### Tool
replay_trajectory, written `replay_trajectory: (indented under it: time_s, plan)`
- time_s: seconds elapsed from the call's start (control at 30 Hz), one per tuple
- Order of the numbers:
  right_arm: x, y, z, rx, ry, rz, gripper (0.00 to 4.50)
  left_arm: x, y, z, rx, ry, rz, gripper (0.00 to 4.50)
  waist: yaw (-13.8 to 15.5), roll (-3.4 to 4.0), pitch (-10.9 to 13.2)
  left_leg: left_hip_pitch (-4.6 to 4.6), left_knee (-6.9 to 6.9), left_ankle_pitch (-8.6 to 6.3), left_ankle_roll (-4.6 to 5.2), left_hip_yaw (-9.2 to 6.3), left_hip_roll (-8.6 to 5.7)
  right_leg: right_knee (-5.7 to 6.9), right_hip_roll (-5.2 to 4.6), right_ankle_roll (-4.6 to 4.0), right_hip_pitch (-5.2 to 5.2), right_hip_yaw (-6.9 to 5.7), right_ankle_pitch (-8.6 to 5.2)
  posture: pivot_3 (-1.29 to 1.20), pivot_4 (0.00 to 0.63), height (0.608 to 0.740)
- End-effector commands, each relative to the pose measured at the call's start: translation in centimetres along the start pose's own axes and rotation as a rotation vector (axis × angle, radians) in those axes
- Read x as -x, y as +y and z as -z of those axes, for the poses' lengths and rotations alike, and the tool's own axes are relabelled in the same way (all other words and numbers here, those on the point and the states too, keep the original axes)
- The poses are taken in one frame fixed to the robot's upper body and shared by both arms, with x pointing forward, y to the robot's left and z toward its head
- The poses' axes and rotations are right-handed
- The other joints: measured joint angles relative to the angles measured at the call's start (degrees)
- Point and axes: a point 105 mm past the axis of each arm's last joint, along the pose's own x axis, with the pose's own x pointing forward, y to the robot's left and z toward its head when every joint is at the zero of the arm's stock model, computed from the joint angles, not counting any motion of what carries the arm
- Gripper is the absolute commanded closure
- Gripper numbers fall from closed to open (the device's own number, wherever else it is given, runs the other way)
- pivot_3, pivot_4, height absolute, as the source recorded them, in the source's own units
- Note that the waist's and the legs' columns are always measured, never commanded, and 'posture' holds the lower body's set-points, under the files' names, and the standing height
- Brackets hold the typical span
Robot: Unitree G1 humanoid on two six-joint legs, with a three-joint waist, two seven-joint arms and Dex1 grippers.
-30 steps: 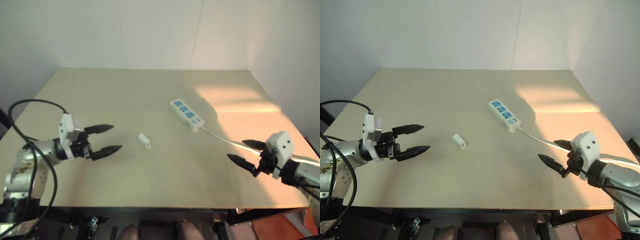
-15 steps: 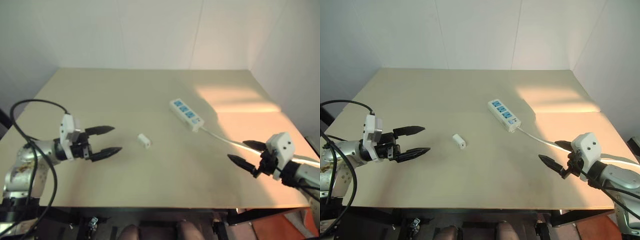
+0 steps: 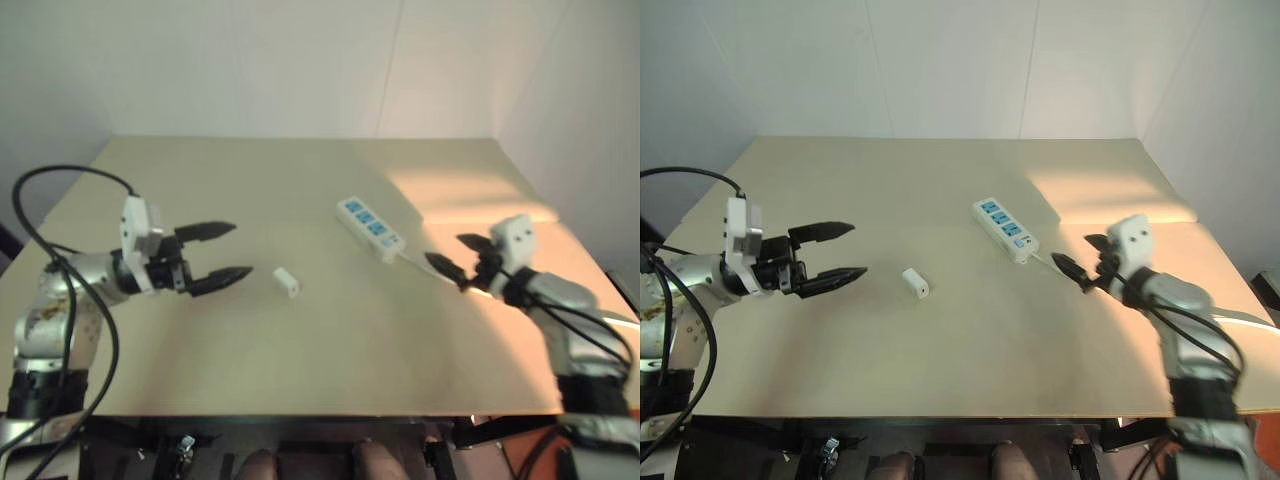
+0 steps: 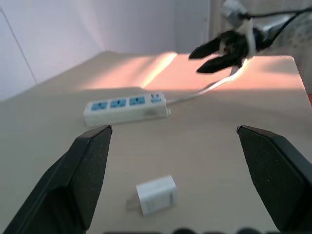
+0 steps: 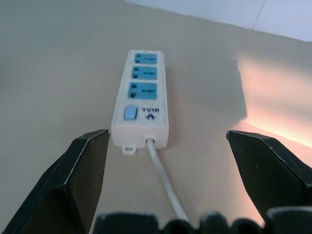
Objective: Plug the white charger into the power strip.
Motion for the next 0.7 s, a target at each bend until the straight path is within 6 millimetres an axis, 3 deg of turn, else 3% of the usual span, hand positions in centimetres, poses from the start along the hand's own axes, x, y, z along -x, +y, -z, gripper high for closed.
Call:
replay_trajectory:
  time_s: [0.03,0.23,0.7]
  plan:
    - [-1.8,-0.3,-0.6,0.027,-0.044,0.034,0.0,-0.5,-0.8,-0.4,-0.012,-0.009,0.052,0.02,-0.02,0.0,0.0,-0.03,-0.01,0.0,0.0,0.0,0.0,0.0,-0.01,0.0,-0.03,-0.01,0.0,0.0,0.15,0.74]
    - [-5.0,0.8,0.6,-0.008,-0.06,0.037,0.0,-1.3,-1.6,0.3,-0.01,0.008,0.087,0.02,-0.01,0.01,0.01,0.0,0.03,0.0,-0.01,-0.04,-0.02,0.05,-0.07,-0.05,-0.02,-0.05,0.05,0.0,0.15,0.74]
    - [-7.7,1.6,2.1,-0.027,-0.026,-0.004,0.0,-1.4,-2.1,1.0,-0.025,0.044,0.102,0.02,-1.17,0.02,0.01,0.03,-0.03,0.0,-0.01,-0.06,-0.01,0.07,-0.04,-0.06,-0.03,-0.04,0.06,0.0,0.15,0.74]
